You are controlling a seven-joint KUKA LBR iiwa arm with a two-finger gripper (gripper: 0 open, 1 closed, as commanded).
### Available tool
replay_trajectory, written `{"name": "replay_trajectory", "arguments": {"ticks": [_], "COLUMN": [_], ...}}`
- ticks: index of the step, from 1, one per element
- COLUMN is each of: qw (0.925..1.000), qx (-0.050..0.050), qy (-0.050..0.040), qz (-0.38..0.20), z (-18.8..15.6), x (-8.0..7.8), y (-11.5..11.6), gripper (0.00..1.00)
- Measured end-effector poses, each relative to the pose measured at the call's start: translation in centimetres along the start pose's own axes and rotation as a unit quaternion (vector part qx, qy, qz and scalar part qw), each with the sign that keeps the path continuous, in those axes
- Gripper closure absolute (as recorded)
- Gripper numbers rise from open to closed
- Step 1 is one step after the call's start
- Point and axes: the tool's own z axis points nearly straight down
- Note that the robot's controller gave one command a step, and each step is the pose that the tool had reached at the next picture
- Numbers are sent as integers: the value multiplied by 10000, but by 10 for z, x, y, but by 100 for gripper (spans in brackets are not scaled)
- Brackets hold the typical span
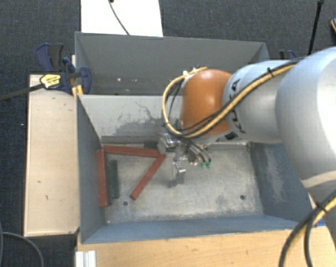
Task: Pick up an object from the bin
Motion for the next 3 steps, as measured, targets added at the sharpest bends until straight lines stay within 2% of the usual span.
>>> {"name": "replay_trajectory", "arguments": {"ticks": [1, 2, 3], "qw": [10000, 10000, 9998], "qx": [-24, -1, -7], "qy": [24, 23, -35], "qz": [-56, -29, 206], "z": [0, 0, -146], "x": [9, 8, 0], "y": [75, 70, 70], "gripper": [0, 100, 100]}}
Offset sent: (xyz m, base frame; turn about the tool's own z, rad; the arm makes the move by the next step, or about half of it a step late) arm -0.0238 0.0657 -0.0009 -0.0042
